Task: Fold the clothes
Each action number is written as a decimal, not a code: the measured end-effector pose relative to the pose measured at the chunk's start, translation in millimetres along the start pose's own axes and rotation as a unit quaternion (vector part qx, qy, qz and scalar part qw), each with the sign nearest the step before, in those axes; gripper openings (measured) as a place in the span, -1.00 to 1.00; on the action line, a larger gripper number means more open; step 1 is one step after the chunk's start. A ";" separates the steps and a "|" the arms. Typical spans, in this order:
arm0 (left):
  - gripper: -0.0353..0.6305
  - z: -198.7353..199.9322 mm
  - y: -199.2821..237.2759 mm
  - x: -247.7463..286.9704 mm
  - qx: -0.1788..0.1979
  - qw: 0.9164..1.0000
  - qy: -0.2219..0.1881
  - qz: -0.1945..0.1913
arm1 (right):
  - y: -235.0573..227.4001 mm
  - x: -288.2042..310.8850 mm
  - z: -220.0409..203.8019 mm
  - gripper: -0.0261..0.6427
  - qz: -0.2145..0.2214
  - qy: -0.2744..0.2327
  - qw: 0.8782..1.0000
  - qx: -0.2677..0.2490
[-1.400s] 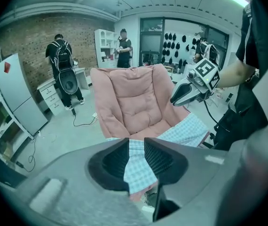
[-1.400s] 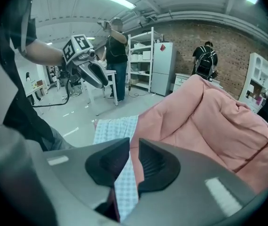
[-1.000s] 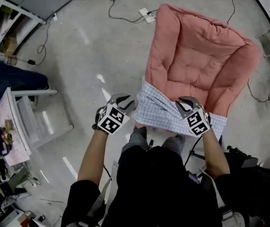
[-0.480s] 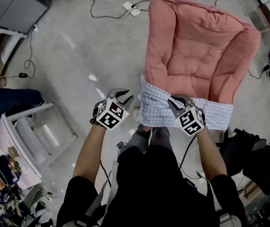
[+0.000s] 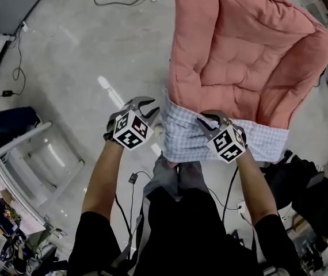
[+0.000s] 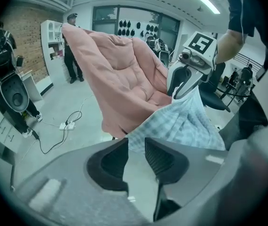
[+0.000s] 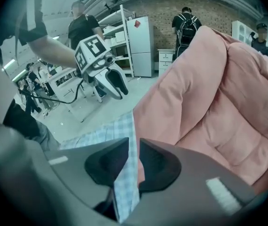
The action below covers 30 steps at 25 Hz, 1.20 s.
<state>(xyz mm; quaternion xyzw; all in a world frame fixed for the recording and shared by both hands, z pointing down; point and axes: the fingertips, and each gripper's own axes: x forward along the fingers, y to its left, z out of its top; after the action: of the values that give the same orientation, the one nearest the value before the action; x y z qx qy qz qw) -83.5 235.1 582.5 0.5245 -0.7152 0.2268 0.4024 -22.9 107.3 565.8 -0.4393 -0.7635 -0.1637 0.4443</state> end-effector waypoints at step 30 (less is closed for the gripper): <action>-0.88 -16.2 -0.8 112.8 0.255 0.944 0.073 -0.199 | 5.9 38.7 -58.5 -0.46 0.168 0.024 0.983 0.069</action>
<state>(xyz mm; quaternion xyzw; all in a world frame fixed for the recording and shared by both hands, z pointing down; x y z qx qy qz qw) -91.5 182.9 683.4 0.7229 -0.4835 0.3544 0.3435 4.7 93.5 629.1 -0.5255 -0.6773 -0.0448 0.5128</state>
